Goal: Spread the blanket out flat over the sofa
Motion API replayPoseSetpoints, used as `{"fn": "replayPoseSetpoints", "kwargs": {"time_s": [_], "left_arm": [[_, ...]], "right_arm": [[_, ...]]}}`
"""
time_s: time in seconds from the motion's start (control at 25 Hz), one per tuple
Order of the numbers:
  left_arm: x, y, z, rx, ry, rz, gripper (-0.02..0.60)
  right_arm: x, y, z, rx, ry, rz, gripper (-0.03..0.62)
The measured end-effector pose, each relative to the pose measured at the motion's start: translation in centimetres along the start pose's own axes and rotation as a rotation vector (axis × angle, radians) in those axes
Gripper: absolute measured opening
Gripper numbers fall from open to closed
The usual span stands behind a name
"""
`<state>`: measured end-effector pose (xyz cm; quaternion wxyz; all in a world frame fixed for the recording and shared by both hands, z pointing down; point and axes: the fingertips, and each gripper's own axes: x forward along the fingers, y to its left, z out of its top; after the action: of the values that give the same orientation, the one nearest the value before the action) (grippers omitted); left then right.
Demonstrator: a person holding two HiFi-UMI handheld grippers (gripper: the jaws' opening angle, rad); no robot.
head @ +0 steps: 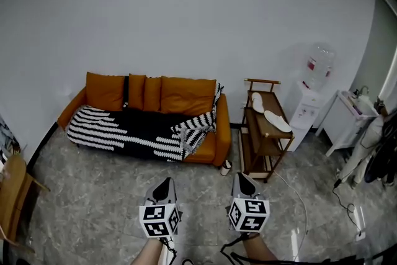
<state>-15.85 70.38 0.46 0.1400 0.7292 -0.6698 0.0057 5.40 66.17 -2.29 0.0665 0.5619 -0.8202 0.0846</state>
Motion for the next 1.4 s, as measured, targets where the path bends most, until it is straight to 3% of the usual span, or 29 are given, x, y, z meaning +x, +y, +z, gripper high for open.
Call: {"fn": "replayPoseSetpoints", "kwargs": {"time_s": [0.56,1.4], "left_arm": [[5.2,2.4,-0.5,-0.003,0.033,0.014,-0.002],[22.2,2.8,5.2,0.028,-0.008,0.055,-0.002]], "right_arm": [[5.0,-1.3,-1.4,0.025,0.048,-0.036,0.005],[22.1,-7.8,3.5,0.026,0.038,0.023,0.005]]}}
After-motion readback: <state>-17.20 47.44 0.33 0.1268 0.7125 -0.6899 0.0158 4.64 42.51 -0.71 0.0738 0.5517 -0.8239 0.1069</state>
